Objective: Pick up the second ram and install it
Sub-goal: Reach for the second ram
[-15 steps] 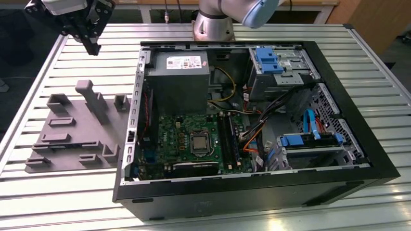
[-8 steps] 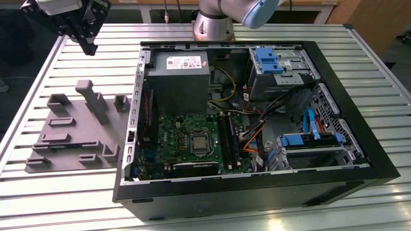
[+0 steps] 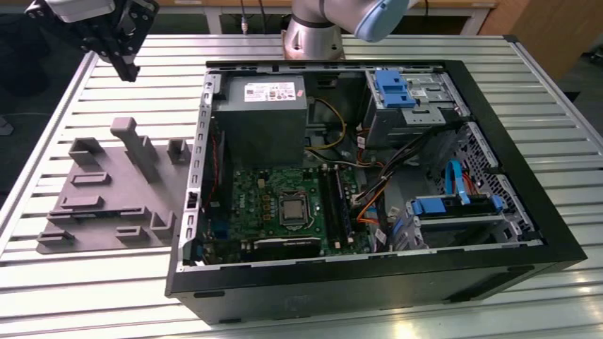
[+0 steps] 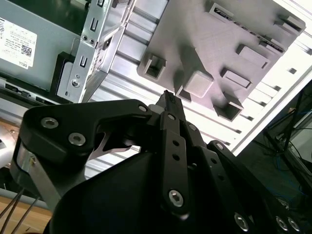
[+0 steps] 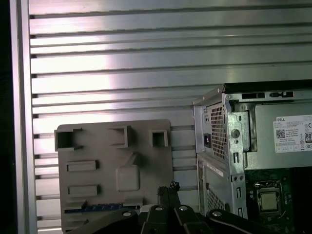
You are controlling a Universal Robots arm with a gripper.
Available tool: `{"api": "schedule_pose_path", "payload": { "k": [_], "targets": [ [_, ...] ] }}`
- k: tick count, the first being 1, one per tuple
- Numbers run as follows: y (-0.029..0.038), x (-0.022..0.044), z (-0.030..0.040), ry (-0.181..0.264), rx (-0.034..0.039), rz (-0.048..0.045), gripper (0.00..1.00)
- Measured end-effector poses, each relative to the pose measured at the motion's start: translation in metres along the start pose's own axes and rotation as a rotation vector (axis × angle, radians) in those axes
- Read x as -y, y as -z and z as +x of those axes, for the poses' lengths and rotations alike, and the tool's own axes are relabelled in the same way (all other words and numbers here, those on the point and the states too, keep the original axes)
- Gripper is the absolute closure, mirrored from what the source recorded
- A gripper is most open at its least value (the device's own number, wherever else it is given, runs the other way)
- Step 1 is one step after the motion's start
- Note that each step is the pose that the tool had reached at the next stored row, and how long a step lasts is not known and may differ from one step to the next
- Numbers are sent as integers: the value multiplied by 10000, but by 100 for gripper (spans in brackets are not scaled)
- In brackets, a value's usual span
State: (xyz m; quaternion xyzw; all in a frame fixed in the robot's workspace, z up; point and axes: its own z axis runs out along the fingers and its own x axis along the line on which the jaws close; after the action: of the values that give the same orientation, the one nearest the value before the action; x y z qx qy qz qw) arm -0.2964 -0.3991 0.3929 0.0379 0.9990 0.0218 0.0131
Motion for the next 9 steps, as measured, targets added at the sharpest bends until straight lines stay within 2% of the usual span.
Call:
{"api": "schedule_pose_path", "payload": {
  "k": [9],
  "targets": [
    [1,5,56,0,0,0,89]
  ]
}}
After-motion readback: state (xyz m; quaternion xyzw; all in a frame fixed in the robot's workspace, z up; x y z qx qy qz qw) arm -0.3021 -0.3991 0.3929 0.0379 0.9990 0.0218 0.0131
